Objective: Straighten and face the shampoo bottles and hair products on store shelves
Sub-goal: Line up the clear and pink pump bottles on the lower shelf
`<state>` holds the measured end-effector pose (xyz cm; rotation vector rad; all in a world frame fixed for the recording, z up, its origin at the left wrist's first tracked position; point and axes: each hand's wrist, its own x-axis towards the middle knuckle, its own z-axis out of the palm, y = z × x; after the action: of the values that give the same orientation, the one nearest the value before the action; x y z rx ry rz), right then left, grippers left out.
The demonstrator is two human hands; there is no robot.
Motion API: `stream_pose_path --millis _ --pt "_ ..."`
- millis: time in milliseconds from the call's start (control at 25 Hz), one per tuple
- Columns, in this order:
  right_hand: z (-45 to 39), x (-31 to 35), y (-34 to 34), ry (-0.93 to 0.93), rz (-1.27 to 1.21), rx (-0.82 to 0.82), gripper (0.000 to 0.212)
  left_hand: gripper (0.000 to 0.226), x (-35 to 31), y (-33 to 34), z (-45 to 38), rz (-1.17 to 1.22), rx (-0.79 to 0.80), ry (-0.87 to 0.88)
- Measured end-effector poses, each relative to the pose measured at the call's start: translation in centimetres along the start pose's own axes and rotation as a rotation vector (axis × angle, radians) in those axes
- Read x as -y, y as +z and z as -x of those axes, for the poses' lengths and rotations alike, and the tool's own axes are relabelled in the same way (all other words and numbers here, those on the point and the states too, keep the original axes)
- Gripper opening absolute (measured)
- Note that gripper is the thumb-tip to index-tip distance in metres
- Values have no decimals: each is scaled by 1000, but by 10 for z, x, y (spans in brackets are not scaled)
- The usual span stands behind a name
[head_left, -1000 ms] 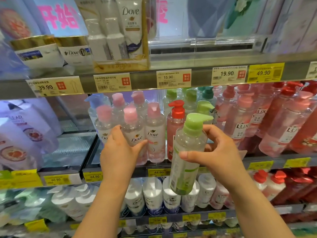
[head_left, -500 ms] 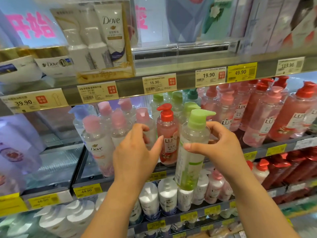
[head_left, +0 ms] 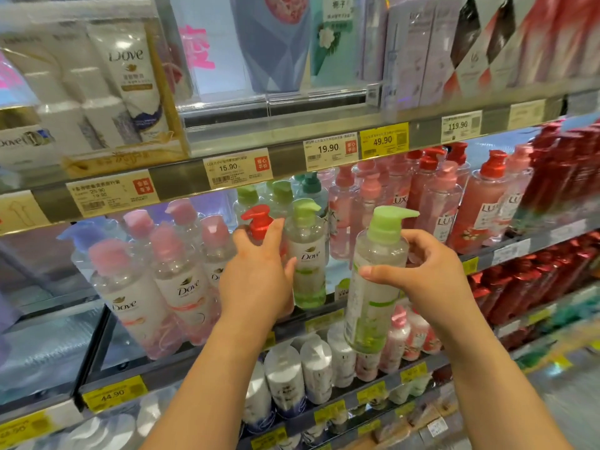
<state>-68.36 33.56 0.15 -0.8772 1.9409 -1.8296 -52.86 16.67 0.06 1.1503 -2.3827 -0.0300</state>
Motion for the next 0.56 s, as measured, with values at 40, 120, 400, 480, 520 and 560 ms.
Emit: stream_pose_path --millis 40,120,400,480,520,560 --pt "0 -1 -3 -2 6 -1 69 61 1 0 0 -15 -20 -7" --pt "-2 -2 -6 -11 19 9 67 56 3 1 1 -23 -45 -4" --pt "-13 15 14 -61 55 119 72 51 5 -8 15 -48 -38 16" --pt "-16 23 22 -95 103 160 79 50 6 -13 23 -18 -51 17" --pt "-17 27 26 -106 128 183 81 49 7 -16 28 11 -64 17" --pt "-18 29 31 -117 155 208 81 48 9 -20 31 41 -88 14"
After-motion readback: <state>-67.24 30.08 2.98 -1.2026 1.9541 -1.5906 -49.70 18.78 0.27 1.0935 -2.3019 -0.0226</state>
